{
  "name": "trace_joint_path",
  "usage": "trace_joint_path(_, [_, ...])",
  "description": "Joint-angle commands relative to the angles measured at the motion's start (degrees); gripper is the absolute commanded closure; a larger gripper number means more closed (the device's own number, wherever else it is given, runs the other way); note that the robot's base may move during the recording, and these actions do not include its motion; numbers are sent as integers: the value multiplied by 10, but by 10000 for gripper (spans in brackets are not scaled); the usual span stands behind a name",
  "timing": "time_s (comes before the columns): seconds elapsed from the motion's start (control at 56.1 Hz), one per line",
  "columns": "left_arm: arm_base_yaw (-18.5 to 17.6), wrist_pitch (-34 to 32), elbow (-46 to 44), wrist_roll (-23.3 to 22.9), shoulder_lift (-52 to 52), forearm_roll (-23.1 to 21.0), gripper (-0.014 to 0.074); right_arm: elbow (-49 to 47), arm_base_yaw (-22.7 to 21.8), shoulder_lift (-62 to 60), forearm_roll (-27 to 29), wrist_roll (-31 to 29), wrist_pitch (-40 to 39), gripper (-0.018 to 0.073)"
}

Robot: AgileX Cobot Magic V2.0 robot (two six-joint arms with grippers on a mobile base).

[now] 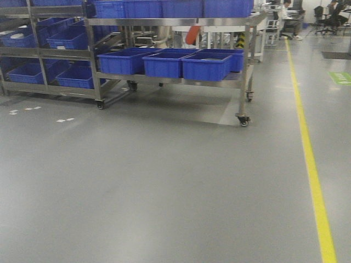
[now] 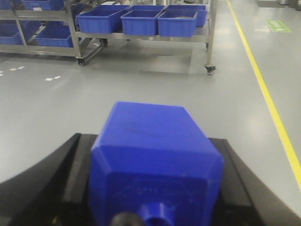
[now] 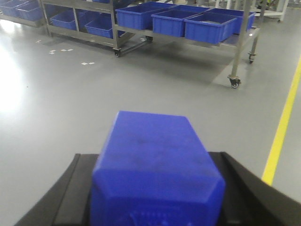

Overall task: Pick and sort blue part to right shelf
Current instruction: 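Drive the base away from the steel shelf holding both parts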

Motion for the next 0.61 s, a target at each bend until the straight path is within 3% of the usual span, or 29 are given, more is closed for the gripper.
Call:
trace_joint_path(0.0, [-3, -52, -15, -1, -13, 6, 265, -16, -2, 10, -21, -5, -48, 431])
trace_joint_path(0.589, [-3, -52, -15, -1, -13, 6, 265, -16, -2, 10, -21, -5, -48, 431])
